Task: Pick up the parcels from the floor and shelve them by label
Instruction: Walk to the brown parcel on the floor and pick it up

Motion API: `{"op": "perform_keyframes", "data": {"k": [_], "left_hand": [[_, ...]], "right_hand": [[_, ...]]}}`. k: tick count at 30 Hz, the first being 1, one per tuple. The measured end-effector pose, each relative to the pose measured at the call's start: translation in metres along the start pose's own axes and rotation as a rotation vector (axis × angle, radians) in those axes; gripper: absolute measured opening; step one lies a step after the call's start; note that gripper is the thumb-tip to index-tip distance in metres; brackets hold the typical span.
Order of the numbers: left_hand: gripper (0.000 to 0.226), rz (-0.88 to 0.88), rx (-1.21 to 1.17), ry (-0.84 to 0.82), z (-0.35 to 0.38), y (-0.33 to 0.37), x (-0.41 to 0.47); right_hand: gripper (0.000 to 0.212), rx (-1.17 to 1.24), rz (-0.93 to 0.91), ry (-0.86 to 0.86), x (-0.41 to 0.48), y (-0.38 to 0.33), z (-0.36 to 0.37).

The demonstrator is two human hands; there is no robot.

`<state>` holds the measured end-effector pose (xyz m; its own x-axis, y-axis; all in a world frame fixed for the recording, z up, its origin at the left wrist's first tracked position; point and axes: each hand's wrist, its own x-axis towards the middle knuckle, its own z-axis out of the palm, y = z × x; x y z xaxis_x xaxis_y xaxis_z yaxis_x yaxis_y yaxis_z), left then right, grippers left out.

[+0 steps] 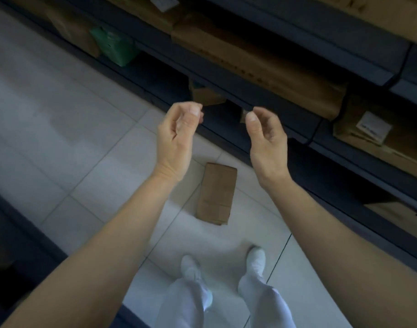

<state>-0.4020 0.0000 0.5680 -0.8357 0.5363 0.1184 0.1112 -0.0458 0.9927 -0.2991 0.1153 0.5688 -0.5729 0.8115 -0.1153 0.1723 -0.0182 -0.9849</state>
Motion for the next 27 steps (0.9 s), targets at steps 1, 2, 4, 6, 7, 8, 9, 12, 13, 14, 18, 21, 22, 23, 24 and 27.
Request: {"op": "perform_keyframes", "data": {"k": [1,2,4,6,7,8,9,12,13,14,18,21,22,23,24,27], "left_hand": [[0.022,-0.023,0.007,0.012,0.003,-0.021,-0.005],[0.024,-0.047,0.015,0.023,0.007,-0.045,-0.009],[0.025,-0.111,0.033,0.043,0.015,-0.095,-0.019],[0.021,-0.182,0.05,0.054,0.025,-0.148,-0.029],[0.017,-0.219,0.065,0.054,0.029,-0.175,-0.034],[0.014,-0.25,0.083,0.054,0.033,-0.203,-0.039],[0.014,-0.275,0.102,0.052,0.036,-0.23,-0.044],[0.013,-0.335,0.165,0.041,0.043,-0.309,-0.057],[0.01,-0.352,0.187,0.037,0.045,-0.332,-0.06],[0.009,-0.37,0.21,0.041,0.046,-0.356,-0.063],[0.023,-0.529,0.339,0.031,0.054,-0.457,-0.076],[0.053,-0.68,0.462,-0.02,0.054,-0.516,-0.081],[0.06,-0.716,0.49,-0.043,0.053,-0.532,-0.082],[0.066,-0.749,0.517,-0.062,0.053,-0.547,-0.083],[0.07,-0.778,0.54,-0.075,0.053,-0.56,-0.082],[0.079,-0.847,0.568,-0.097,0.056,-0.592,-0.081]], "right_hand": [[0.037,-0.013,0.018,-0.003,0.003,0.021,-0.002],[0.037,-0.029,0.03,-0.009,0.006,0.044,-0.004],[0.039,-0.065,0.052,-0.022,0.013,0.093,-0.008],[0.041,-0.098,0.079,-0.037,0.02,0.143,-0.011],[0.042,-0.117,0.093,-0.04,0.023,0.168,-0.011],[0.043,-0.138,0.108,-0.041,0.027,0.195,-0.01],[0.044,-0.156,0.126,-0.041,0.031,0.222,-0.009],[0.045,-0.189,0.183,-0.03,0.042,0.3,-0.005],[0.047,-0.197,0.204,-0.03,0.045,0.322,-0.004],[0.049,-0.206,0.229,-0.032,0.047,0.346,-0.003],[0.062,-0.243,0.355,-0.045,0.058,0.447,0.004],[0.069,-0.261,0.476,-0.082,0.067,0.506,0.007],[0.069,-0.283,0.503,-0.095,0.071,0.523,0.007],[0.07,-0.309,0.522,-0.109,0.074,0.54,0.008],[0.072,-0.328,0.535,-0.12,0.076,0.554,0.008],[0.083,-0.328,0.626,-0.131,0.082,0.594,0.014]]}}
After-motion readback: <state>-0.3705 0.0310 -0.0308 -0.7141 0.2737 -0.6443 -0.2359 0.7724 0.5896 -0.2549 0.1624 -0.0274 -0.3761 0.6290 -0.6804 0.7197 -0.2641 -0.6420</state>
